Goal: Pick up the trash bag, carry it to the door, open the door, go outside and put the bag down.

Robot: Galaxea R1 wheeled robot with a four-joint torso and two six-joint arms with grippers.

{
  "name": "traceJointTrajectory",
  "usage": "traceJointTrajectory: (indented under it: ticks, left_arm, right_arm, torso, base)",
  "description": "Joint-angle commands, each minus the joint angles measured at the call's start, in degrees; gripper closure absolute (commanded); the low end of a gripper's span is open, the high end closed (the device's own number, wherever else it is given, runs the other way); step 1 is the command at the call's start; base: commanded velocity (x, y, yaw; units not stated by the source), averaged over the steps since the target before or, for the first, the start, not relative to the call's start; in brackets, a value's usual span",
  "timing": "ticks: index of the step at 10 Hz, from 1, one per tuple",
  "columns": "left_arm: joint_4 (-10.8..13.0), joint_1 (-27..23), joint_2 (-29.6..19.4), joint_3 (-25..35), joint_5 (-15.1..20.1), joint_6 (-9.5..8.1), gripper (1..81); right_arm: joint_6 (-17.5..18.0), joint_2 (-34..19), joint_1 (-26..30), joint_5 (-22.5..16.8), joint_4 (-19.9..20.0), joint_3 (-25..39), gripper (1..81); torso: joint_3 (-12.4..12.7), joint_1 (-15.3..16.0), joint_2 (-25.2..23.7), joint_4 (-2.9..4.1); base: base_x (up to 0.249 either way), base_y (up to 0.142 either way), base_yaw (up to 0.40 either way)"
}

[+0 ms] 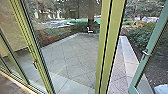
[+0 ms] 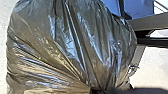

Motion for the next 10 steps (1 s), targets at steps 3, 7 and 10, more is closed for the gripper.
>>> traceJointTrajectory:
  ticks: [3,7,10]
  left_arm:
    - [-0.8,-0.7,-0.2,0.3,5.0,-0.07,81.1]
    - [-0.8,-0.5,-0.5,0.3,4.9,-0.07,81.1]
    - [-0.7,-0.5,-0.2,0.3,4.9,-0.07,81.1]
  right_arm:
    - [-0.1,1.8,4.3,12.2,-7.4,-18.5,1.0]
    - [-0.1,1.3,4.6,13.1,-7.5,-20.5,1.0]
    - [0.1,1.9,4.3,15.3,-6.1,-22.9,1.0]
  torso:
    - [0.0,0.0,0.0,0.00]
    - [0.0,0.0,0.0,0.00]
    - [0.0,0.0,0.0,0.00]
  base:
    - [0.000,0.000,0.000]
    - [0.000,0.000,0.000]
    - [0.000,0.000,0.000]
